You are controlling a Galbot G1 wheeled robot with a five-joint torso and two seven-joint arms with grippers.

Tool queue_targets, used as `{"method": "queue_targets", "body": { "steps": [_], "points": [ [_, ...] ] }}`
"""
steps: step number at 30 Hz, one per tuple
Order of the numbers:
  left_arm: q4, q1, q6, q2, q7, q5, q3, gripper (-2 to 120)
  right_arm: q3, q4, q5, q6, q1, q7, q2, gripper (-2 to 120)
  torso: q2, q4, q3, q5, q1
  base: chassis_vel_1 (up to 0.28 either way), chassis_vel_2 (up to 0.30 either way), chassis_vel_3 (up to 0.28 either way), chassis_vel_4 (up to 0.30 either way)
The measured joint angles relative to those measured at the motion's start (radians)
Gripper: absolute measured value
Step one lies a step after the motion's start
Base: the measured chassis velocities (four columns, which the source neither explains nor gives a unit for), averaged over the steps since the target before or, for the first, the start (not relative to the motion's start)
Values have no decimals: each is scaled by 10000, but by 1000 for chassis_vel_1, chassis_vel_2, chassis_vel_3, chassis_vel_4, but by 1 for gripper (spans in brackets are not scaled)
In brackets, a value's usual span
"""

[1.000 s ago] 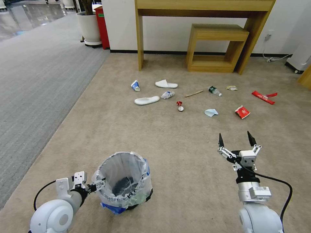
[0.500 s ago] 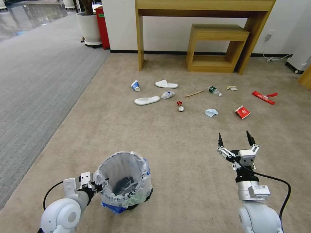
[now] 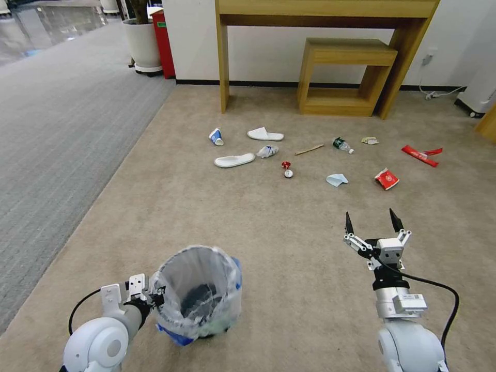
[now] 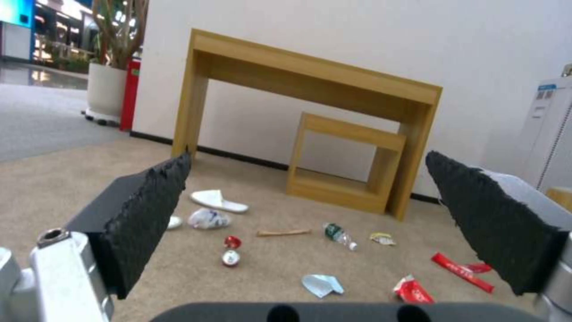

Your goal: Pick up the trash bin and place the garbage on the floor into it.

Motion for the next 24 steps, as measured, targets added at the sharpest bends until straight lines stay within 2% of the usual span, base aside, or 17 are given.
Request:
{"method": "queue_targets", "body": {
  "steps": [6, 15, 17, 18, 20, 21, 24],
  "points": [
    [-289, 104, 14, -17, -127, -113, -115, 1, 21, 70, -20, 0, -21, -44, -18, 100, 0, 0, 0, -1, 0, 0, 0, 0, 0],
    [-1797, 241, 15, -450, -987, -1461, -876, 1, 78, 67, 48, -44, 18, -11, -50, 100, 0, 0, 0, 2, 0, 0, 0, 0, 0],
    [-2293, 282, 14, -766, -1523, -1768, -1063, 1, 109, -1, 167, -37, 23, 14, -44, 100, 0, 0, 0, 3, 0, 0, 0, 0, 0],
    [-2293, 282, 14, -766, -1523, -1768, -1063, 1, 109, -1, 167, -37, 23, 14, -44, 100, 0, 0, 0, 3, 0, 0, 0, 0, 0],
    [-2628, 335, 15, -1063, -2361, -2057, -1141, 1, 150, -67, 246, 13, 36, 17, 0, 100, 0, 0, 0, 1, 0, 0, 0, 0, 0],
    [-2628, 335, 15, -1063, -2361, -2057, -1141, 1, 150, -67, 246, 13, 36, 17, 0, 100, 0, 0, 0, 1, 0, 0, 0, 0, 0],
    [-3043, 491, 15, -1380, -3041, -2228, -1375, 1, 212, -117, 366, 74, 58, 17, 58, 100, 0, 0, 0, 0, 0, 0, 0, 0, 0]
  ]
}}
